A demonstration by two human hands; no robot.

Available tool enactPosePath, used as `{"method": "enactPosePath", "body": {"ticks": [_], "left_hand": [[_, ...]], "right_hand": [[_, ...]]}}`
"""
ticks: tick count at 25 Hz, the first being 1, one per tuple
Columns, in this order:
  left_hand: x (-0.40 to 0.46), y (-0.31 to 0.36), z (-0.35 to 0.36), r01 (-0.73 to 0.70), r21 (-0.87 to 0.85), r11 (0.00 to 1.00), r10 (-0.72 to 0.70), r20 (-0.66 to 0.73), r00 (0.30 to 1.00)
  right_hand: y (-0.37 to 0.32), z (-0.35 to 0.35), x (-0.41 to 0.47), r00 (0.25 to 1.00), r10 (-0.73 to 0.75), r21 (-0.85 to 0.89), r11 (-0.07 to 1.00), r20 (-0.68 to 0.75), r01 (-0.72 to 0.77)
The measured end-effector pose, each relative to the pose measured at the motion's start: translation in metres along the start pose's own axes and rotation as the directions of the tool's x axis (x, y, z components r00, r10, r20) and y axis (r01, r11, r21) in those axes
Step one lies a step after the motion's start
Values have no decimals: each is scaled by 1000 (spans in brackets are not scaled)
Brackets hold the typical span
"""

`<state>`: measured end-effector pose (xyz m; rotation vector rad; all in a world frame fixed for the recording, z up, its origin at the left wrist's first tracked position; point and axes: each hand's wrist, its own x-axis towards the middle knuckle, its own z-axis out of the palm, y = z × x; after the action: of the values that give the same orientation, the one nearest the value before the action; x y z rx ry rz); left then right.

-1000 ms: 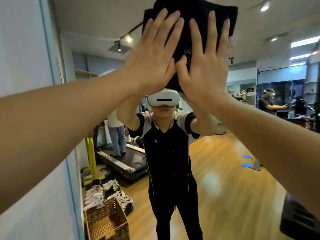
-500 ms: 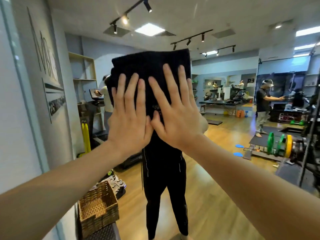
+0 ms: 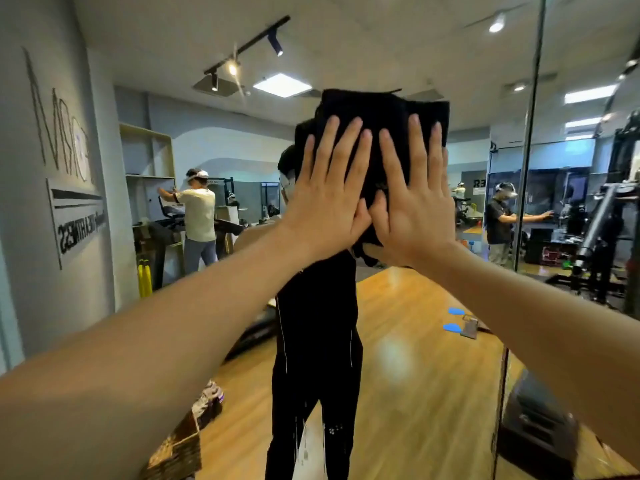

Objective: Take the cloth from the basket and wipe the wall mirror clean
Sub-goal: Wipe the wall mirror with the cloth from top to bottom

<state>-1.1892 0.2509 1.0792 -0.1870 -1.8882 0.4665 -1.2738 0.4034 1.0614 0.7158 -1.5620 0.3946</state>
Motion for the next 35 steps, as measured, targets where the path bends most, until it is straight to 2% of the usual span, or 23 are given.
{"method": "enactPosePath", "body": {"ticks": [5,8,12,17,21,25,28,32,35], "left_hand": [[83,-42,-36,52,91,995,-58,67,996],[95,-46,-40,62,88,994,-68,66,995],[67,-31,-24,66,46,997,-66,-9,998],[9,8,4,63,-5,998,-63,-82,995],[-44,47,22,52,-30,998,-53,-35,998],[-63,89,33,94,-14,995,-94,10,996],[-25,92,34,104,-4,995,-104,-25,994],[75,95,23,116,-22,993,-118,-83,990],[145,113,20,132,3,991,-131,-121,984]], "right_hand": [[9,-13,93,999,34,8,999,-13,-34],[12,-14,107,1000,17,-2,1000,-19,-17],[7,-6,79,994,32,46,999,-107,-27],[8,2,9,994,18,84,996,-111,-9],[10,3,-63,998,7,102,995,-64,0],[39,-3,-94,996,-84,58,995,10,83],[67,-7,-63,992,-128,51,990,-5,128],[127,-22,17,991,-114,30,993,-67,116],[179,-41,64,992,-108,-14,994,-62,107]]}}
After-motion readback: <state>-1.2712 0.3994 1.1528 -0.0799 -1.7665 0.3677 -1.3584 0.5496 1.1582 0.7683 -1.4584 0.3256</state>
